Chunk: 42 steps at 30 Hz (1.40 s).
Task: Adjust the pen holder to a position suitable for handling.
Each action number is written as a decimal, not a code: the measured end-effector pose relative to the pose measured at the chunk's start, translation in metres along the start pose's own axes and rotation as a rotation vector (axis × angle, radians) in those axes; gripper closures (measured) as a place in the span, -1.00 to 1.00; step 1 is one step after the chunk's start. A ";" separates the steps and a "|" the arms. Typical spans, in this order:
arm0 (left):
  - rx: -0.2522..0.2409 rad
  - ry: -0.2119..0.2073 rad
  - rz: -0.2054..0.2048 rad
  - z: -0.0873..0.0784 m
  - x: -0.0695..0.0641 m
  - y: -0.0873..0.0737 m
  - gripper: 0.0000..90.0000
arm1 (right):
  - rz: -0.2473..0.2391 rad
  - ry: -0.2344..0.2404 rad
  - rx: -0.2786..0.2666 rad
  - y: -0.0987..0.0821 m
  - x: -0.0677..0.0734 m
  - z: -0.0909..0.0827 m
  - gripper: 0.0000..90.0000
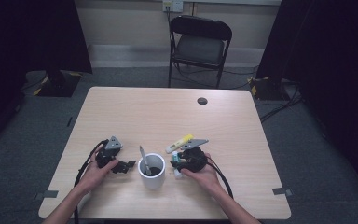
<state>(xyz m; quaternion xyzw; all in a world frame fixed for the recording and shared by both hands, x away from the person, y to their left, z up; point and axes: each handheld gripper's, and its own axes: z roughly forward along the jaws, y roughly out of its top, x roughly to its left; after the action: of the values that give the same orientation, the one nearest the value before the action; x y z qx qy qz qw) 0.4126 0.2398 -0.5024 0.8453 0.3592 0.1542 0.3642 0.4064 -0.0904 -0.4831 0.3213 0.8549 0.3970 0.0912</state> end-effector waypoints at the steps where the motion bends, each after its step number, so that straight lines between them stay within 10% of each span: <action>1: 0.000 0.000 0.000 0.000 0.000 0.000 -0.86 | 0.001 -0.001 0.003 0.000 0.000 0.000 0.13; 42: 0.000 0.002 -0.001 0.000 0.000 0.000 -0.86 | 0.001 -0.062 0.034 -0.054 -0.001 -0.048 0.42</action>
<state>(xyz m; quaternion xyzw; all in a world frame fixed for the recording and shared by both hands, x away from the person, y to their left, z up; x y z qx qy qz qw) 0.4124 0.2397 -0.5024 0.8450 0.3601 0.1545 0.3639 0.3616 -0.1461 -0.4908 0.3353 0.8581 0.3725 0.1120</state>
